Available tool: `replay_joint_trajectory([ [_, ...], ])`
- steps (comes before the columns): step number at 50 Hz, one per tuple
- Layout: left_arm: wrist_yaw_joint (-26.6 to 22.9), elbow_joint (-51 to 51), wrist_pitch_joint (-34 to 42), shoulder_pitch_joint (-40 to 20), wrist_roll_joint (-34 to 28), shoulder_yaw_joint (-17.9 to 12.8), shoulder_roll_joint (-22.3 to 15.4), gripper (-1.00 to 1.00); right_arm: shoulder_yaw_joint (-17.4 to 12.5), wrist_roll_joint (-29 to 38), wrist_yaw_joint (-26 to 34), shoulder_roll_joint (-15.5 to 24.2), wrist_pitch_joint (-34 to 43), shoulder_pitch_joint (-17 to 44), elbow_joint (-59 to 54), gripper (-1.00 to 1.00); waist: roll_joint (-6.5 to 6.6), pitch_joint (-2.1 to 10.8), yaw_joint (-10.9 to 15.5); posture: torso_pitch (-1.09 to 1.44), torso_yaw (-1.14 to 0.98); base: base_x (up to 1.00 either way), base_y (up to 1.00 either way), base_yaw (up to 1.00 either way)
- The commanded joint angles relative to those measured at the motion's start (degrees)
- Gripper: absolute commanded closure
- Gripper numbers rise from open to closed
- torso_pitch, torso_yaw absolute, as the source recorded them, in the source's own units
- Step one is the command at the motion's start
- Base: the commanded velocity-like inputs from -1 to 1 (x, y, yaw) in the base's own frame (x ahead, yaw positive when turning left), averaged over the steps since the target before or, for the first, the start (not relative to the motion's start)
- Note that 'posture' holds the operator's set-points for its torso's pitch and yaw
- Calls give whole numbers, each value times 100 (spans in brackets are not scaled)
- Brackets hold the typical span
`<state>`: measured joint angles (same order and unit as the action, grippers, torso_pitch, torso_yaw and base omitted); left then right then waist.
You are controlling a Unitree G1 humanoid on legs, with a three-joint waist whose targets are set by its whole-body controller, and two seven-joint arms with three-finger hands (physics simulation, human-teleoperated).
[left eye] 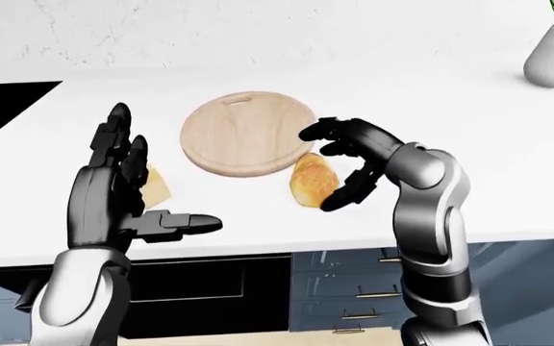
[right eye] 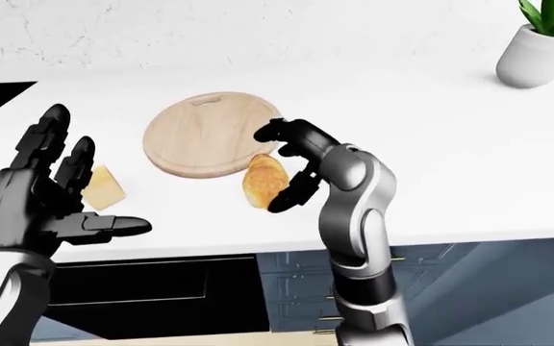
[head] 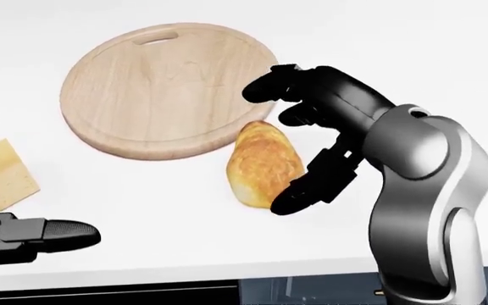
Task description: Place the bread and cheese on the cutting board.
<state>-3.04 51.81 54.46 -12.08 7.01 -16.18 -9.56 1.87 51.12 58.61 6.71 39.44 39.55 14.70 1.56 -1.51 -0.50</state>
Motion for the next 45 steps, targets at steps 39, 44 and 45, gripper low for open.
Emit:
replay_joint_trajectory([
  [39,29,195,-254,14,162,-152,-71,-100,-305,-1606,-3112,129,-1564,2822,-3813,100,77,120,-31,0,0,0,0,0],
  [44,16,198,-252,24,173,-183,-73,-100,-374,-2021,-4553,164,-2800,3975,-6554,100,88,139,-50,0,0,0,0,0],
  [45,9,215,-223,13,180,-201,-87,-100,-371,-2081,-4845,144,-3078,4241,-7180,100,92,141,-42,0,0,0,0,0],
])
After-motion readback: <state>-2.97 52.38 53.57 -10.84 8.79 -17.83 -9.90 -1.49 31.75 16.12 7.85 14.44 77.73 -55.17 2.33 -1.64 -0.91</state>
